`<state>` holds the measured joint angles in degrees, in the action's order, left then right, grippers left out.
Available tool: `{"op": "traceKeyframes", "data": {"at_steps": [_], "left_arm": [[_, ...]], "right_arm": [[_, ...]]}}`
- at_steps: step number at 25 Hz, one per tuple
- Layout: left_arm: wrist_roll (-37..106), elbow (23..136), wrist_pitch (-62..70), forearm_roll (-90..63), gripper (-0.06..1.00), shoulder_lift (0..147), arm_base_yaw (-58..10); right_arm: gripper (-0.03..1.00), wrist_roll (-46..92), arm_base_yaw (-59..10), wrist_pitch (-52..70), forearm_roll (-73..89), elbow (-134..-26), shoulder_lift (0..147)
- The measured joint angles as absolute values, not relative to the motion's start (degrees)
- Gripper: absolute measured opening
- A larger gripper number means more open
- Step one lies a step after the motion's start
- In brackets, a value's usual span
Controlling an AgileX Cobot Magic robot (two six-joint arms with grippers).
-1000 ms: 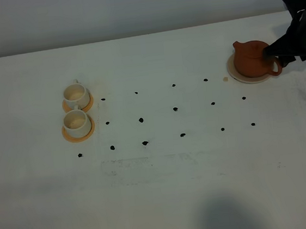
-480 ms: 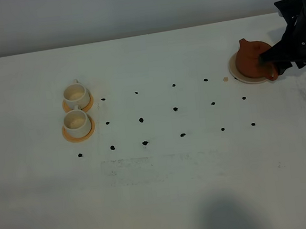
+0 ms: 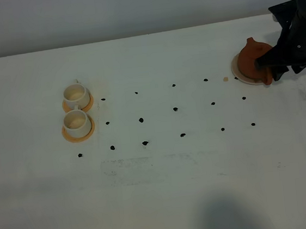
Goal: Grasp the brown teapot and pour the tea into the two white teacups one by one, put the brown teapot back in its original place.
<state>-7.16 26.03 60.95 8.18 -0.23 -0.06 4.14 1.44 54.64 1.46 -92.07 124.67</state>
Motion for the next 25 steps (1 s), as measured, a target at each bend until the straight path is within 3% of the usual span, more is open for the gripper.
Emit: {"op": "traceKeyframes", "data": {"at_steps": [14,25], "left_arm": [[-7.16,26.03,60.95,8.18,0.32,-0.23,-0.06],[-7.16,26.03,60.95,8.18,0.32,-0.23,-0.06]], "right_arm": [[0.45,4.40,3.13,56.66,0.74,-92.07,124.29],[0.45,5.01,2.85,57.95,3.21,-92.07,116.04]]}}
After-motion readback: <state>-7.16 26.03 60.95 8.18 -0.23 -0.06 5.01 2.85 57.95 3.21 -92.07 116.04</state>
